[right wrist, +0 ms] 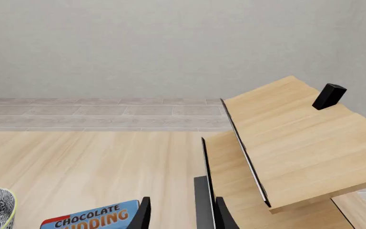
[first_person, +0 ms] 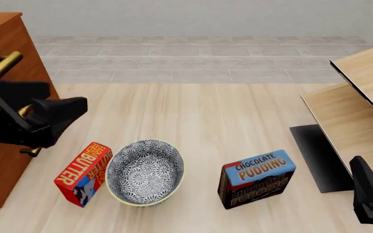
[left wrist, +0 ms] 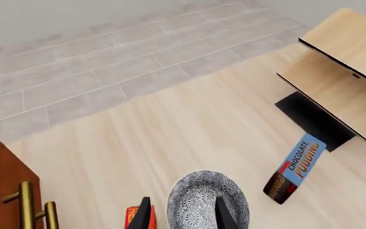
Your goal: Close the top drawer of the cabinet and put the bowl on top of it.
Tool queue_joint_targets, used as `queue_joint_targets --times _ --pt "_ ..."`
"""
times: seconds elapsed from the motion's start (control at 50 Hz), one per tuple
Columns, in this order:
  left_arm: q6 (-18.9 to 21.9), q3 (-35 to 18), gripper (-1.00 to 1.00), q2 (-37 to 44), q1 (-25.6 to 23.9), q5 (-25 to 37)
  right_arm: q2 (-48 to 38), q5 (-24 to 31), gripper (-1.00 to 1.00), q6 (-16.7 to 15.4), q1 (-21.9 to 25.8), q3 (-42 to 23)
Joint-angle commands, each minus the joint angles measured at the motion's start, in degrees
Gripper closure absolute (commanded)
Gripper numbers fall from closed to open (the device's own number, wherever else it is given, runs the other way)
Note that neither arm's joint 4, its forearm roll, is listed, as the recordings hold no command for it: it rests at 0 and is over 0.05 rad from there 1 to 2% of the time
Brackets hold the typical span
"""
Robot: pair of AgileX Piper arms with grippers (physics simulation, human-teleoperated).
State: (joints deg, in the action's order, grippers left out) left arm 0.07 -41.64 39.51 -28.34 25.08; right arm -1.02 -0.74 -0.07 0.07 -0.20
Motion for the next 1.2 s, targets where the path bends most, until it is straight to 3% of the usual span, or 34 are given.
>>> queue_joint_targets --times 0.02,0.14,0.34,0.64,0.98,1.2 --pt "3.28 -3.30 -1.00 1.90 -4.47 5.58 0.25 0.21 -1.00 0.02 -0.05 0.02" --pt "2.90 -4.60 -1.00 4.17 -7.96 6.96 0.27 0.21 -1.00 0.08 -0.06 0.02" --pt "4.04 -4.39 -1.00 5.77 -8.29 8.74 0.20 0.19 -1.00 0.00 -0.02 0.02" --pt "-0.83 -3.99 -1.00 9.84 -14.78 9.14 0.25 0.21 -1.00 0.02 -0.05 0.02" --pt "-2.78 -3.82 -1.00 12.37 -17.10 7.19 0.25 0.21 -1.00 0.01 -0.05 0.02" --pt "-4.56 -1.04 -1.00 14.46 -17.45 4.70 0.25 0.21 -1.00 0.03 -0.05 0.02"
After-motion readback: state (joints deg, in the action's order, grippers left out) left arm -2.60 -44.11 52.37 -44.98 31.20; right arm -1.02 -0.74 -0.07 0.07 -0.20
